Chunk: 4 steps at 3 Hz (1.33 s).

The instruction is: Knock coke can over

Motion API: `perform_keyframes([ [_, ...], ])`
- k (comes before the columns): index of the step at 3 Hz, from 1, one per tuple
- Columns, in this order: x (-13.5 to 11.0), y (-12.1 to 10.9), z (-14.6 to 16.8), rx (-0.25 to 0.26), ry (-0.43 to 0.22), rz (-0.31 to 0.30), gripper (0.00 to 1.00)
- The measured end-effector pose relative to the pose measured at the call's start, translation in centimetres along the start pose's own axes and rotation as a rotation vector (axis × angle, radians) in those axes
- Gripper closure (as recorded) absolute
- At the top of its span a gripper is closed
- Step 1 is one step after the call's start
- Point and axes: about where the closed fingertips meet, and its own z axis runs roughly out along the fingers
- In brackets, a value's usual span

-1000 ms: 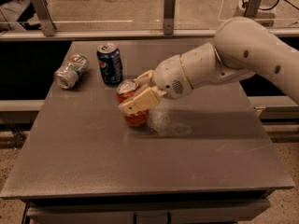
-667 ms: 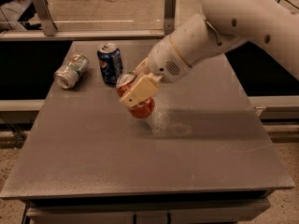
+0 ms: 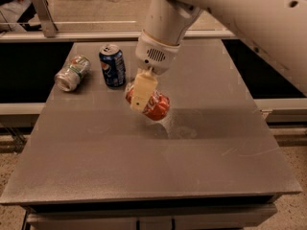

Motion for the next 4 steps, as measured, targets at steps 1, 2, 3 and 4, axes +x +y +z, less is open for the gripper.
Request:
perform_keyframes([
  [1, 1.2, 1.1, 2.2, -0.014, 0.229, -0.068, 1.00],
  [2, 1.4, 2.0, 3.5, 0.031, 0.348, -0.168, 0.82],
  [3, 1.2, 1.5, 3.8, 0.050, 0.337, -0.169, 0.59],
  [4, 0.8, 1.3, 3.9, 0.064, 0.322, -0.173, 0.35],
])
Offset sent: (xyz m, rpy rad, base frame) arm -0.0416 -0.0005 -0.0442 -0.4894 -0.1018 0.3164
